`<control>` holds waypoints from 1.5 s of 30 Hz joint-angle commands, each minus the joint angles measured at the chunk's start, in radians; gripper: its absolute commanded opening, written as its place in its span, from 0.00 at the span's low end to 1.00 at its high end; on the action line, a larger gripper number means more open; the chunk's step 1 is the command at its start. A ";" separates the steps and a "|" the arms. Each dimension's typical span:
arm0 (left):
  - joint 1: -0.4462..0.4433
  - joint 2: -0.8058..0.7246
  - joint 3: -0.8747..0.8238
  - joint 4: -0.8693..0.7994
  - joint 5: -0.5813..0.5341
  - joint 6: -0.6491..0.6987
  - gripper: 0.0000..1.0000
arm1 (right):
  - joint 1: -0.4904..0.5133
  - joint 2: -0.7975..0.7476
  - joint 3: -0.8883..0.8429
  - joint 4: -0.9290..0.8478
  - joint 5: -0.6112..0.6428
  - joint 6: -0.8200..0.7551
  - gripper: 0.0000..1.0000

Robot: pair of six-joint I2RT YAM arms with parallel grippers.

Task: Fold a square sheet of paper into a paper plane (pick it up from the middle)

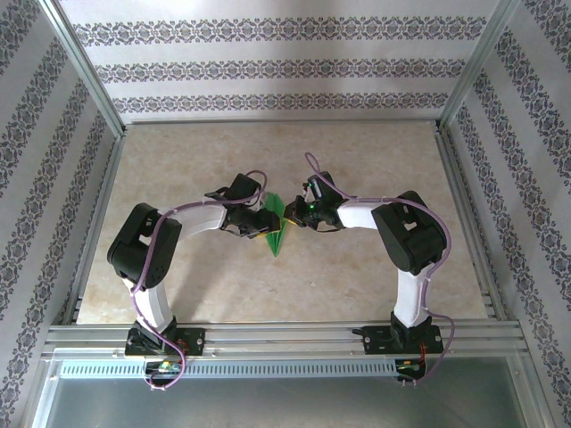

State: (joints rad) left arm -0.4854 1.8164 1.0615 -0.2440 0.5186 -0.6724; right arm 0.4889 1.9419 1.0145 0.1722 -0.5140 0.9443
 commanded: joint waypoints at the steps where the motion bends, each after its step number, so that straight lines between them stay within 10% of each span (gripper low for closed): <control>1: -0.016 0.012 0.030 -0.060 -0.028 0.020 0.43 | 0.010 0.009 0.016 0.003 -0.011 0.008 0.11; 45: -0.081 0.048 0.172 -0.242 -0.293 0.029 0.37 | 0.000 0.008 0.011 0.003 -0.018 0.007 0.11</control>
State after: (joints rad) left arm -0.5583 1.9049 1.2163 -0.4389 0.2710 -0.6300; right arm 0.4885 1.9419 1.0142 0.1722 -0.5175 0.9470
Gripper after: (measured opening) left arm 0.375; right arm 0.110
